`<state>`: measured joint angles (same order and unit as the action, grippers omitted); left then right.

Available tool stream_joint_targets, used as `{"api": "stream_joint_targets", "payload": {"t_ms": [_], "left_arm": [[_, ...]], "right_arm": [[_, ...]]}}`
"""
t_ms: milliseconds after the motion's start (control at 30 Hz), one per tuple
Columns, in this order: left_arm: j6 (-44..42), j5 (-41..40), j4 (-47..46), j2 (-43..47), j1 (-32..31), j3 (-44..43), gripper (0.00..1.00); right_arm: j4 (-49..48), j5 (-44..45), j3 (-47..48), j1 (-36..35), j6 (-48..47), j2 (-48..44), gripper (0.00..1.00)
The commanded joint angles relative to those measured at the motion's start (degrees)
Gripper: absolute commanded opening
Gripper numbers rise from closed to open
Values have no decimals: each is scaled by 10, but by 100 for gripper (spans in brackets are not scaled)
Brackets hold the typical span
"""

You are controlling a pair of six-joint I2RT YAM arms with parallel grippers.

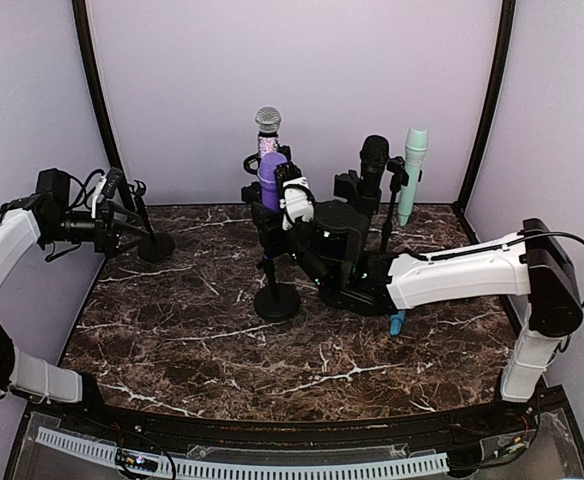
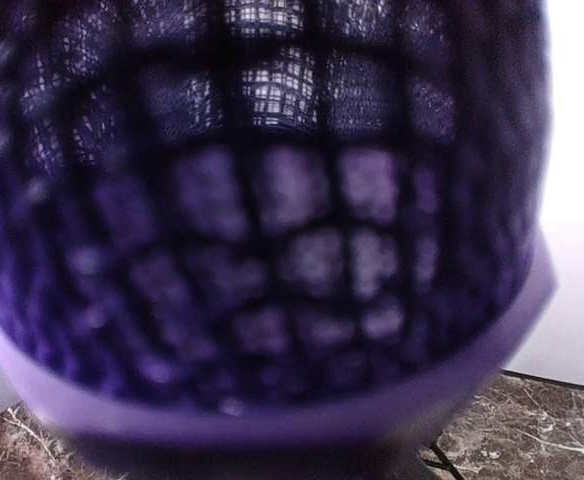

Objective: Remove the microphone from the stand

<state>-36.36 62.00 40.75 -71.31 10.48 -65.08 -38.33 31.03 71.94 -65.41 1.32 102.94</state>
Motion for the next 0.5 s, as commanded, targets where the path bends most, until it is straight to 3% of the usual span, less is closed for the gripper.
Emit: {"api": "stream_joint_targets", "payload": {"t_ms": [0,267,467], "left_arm": [[8,10,-2,25,-46,7,98],[2,22,15,39,-92,1,98],[-101,51,120,38,-106,-20,98]], "right_arm": [[-52,49,32,-36,-23,17,29],[-66,-2,77,-57,-13,26,19],[-67,-57,93,-72,6,34,18]]}}
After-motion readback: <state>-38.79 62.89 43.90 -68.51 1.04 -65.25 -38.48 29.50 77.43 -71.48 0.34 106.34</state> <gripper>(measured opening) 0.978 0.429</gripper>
